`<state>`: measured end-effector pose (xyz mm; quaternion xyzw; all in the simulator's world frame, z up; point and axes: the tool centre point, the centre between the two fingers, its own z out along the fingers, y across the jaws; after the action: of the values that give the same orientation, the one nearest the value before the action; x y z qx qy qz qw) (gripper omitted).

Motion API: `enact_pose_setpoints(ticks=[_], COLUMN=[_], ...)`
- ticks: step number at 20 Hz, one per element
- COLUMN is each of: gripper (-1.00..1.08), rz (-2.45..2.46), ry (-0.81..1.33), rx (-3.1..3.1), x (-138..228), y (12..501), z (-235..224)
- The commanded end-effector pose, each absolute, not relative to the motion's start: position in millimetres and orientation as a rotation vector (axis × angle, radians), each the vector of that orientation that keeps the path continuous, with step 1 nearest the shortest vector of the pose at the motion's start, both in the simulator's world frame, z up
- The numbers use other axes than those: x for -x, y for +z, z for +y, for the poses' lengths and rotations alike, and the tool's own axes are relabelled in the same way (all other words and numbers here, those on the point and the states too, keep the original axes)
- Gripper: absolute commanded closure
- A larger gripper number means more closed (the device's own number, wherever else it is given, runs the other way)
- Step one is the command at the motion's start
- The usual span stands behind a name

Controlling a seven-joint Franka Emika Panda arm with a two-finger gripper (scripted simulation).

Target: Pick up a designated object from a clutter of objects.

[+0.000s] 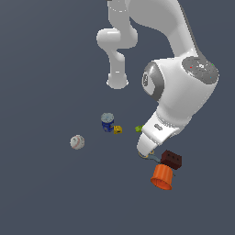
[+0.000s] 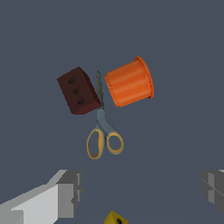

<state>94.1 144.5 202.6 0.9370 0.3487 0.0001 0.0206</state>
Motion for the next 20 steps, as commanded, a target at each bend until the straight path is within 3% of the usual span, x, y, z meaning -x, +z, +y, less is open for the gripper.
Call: enact_pose_setpoints(ticks=[1, 10, 20], gripper=[-0.92, -0.92, -0.92], rz=[1.218, 1.585, 1.735], ry=[-0.002, -0.003, 0.000], rx=[-2.856, -2.696, -2.619], x=[-100.3, -107.6, -106.3], y=[180.4, 114.4, 84.8], z=[166.6, 230.1, 257.2])
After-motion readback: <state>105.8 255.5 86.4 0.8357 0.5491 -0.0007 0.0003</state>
